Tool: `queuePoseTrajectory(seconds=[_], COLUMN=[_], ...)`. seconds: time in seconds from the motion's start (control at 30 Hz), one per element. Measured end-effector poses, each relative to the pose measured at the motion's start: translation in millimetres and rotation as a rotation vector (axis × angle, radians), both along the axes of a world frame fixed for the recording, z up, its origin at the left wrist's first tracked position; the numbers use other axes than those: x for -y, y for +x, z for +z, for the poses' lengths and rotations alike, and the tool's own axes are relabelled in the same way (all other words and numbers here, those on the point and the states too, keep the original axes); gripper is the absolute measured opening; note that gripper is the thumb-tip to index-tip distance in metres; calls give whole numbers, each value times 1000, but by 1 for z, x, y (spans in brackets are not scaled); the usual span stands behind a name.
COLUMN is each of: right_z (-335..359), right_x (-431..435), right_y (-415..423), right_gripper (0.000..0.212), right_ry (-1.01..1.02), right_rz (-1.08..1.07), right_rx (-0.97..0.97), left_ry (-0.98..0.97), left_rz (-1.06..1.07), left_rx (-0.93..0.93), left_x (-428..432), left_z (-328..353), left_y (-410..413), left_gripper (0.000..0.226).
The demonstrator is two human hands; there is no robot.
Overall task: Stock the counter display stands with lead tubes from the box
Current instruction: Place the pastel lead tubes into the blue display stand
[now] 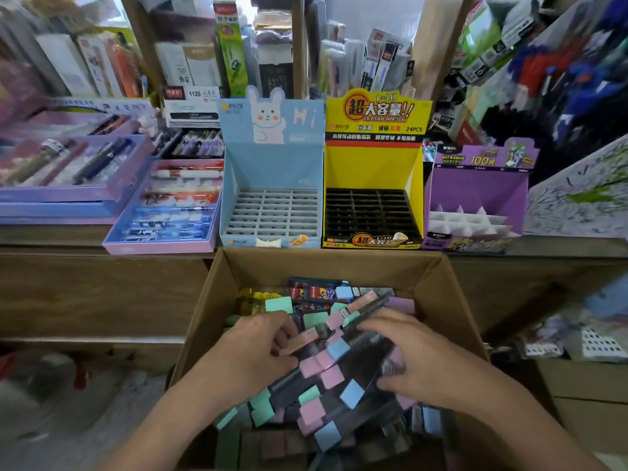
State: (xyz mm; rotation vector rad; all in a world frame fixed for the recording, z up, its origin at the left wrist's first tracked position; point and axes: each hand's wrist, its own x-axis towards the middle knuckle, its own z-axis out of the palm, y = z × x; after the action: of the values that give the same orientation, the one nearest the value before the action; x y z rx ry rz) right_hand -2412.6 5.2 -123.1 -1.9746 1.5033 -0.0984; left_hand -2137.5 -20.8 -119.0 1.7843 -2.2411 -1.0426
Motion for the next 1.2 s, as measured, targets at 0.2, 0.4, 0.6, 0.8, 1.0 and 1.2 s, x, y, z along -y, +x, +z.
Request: queuePoseTrajectory(seconds=[0.2, 0.4, 0.6, 0.8, 1.0, 1.2], right_z=[-11, -15, -17, -20, -22, -25], right_x=[15, 27, 31, 38, 43, 42], right_y=[11, 17, 17, 18, 19, 18], right_gripper=[102, 98, 75, 82, 70, 69], right_ry=[30, 24, -38, -44, -53, -83], right_rz=[107, 147, 158, 219, 234, 300], right_rx=[-124, -115, -78, -119, -128, -146], left_ry=[174, 189, 162, 230, 355, 367], left_rz=[-76, -70, -98, -127, -135, -150], left_rx=[7, 30, 46, -39, -108, -140], left_x=[-3, -3, 3, 11, 19, 26], left_z=[-8, -9, -10, -8, -10, -11], left_y=[-13, -17, -21, -23, -14, -10], left_gripper=[29, 32, 34, 36, 45, 46])
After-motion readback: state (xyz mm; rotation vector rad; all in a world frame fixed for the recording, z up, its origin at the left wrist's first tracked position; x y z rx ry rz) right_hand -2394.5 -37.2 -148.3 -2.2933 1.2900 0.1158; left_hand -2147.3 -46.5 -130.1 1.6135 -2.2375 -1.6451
